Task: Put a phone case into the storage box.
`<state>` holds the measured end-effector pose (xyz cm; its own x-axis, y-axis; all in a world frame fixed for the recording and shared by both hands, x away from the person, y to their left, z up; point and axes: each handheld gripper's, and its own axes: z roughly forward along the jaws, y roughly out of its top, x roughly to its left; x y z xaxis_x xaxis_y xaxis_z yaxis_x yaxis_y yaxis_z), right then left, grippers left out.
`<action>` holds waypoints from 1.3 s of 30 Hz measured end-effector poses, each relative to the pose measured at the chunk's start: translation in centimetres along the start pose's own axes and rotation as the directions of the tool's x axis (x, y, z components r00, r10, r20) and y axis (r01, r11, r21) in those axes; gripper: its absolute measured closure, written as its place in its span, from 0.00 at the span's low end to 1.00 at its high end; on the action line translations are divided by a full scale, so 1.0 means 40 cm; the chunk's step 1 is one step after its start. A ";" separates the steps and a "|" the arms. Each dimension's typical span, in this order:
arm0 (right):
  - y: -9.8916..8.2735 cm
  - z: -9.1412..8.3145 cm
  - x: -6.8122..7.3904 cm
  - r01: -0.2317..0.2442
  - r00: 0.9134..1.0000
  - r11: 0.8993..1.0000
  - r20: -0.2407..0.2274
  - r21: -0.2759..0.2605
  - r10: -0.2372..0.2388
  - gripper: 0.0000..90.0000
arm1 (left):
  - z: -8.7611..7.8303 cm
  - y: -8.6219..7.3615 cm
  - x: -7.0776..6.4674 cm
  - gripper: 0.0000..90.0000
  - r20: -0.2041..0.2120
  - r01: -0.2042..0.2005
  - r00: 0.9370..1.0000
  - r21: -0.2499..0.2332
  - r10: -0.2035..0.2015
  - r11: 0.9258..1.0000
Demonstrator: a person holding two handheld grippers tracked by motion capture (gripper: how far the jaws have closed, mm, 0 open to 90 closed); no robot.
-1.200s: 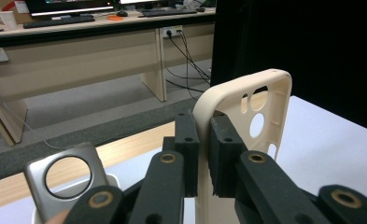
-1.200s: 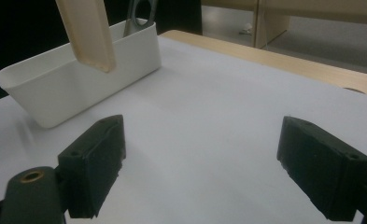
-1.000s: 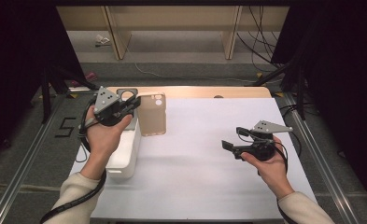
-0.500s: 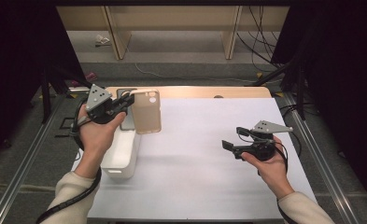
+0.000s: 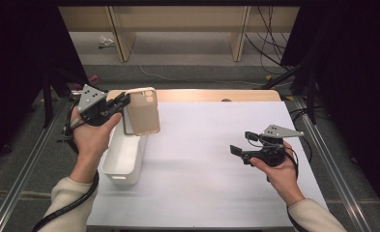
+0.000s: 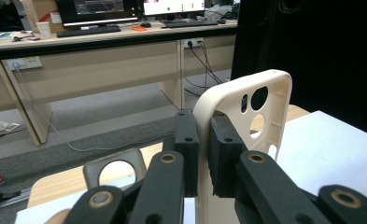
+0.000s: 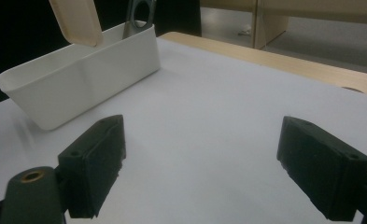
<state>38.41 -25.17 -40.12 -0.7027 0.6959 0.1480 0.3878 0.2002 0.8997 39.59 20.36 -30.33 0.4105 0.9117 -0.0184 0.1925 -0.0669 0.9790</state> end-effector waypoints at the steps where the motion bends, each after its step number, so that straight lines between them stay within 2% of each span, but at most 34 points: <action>1: 0.000 0.000 0.000 0.000 1.000 1.000 0.000 0.000 0.000 0.18 | -0.001 0.001 0.003 0.92 -0.002 0.001 1.000 0.000 -0.001 1.000; 8: -0.001 0.000 0.000 -0.003 1.000 1.000 0.000 -0.001 0.003 0.18 | -0.010 0.003 0.020 0.92 -0.020 0.008 1.000 -0.009 -0.008 1.000; 18: -0.001 0.000 0.000 -0.008 1.000 1.000 -0.001 -0.005 0.008 0.18 | -0.010 0.002 0.027 0.92 -0.037 -0.011 0.999 -0.010 0.011 1.000; 26: -0.006 -0.007 -0.002 -0.017 1.000 1.000 -0.001 -0.005 0.017 0.18 | -0.009 0.008 0.041 0.92 -0.042 -0.003 0.999 -0.015 0.003 1.000; 39: -0.012 -0.013 -0.006 -0.025 1.000 1.000 0.012 -0.005 0.025 0.18 | 0.022 0.009 0.068 0.93 -0.051 -0.006 0.999 -0.005 0.005 1.000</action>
<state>38.07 -25.81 -40.38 -0.6857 0.7088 0.1657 0.4025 0.1795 0.8976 41.54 22.45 -30.21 0.3656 0.9307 -0.0028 0.1855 -0.0699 0.9802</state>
